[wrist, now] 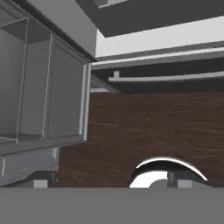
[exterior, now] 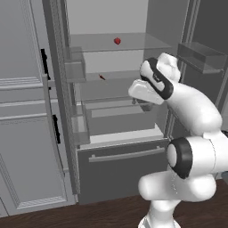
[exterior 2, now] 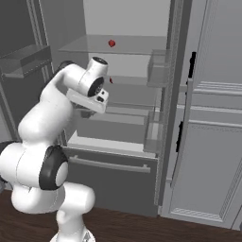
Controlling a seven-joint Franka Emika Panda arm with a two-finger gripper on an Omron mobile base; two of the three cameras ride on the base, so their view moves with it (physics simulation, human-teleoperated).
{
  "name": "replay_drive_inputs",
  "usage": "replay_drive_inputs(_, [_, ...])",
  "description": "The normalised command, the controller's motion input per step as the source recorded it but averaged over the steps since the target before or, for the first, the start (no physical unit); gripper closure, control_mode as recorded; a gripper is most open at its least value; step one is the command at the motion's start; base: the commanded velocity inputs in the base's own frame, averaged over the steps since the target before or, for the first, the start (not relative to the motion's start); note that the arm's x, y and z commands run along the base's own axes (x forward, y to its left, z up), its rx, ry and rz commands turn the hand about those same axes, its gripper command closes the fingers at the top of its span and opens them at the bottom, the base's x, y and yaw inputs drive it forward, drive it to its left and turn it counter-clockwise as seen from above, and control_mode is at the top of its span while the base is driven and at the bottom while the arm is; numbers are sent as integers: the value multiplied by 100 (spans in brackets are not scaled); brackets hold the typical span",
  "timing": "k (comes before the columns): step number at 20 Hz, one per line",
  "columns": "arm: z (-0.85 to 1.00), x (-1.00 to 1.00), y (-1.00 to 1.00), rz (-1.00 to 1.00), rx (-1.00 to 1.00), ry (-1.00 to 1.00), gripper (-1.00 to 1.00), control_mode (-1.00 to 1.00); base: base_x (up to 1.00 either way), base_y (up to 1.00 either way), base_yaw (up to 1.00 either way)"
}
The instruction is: Take the strawberry from the fridge and place it on top of the pancake, located on the dining counter.
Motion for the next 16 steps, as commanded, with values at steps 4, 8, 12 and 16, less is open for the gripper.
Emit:
replay_drive_inputs(4, [-14, -100, -5, 57, -39, -24, -100, -100, 0, 0, 0])
replay_drive_inputs(8, [-3, -99, 5, 23, -27, -6, -100, -100, 0, 0, 0])
replay_drive_inputs(12, [0, -89, -6, -36, -1, -2, -100, -100, 0, 0, 0])
replay_drive_inputs(16, [0, -79, -5, -51, 0, 0, -100, -100, 0, 0, 0])
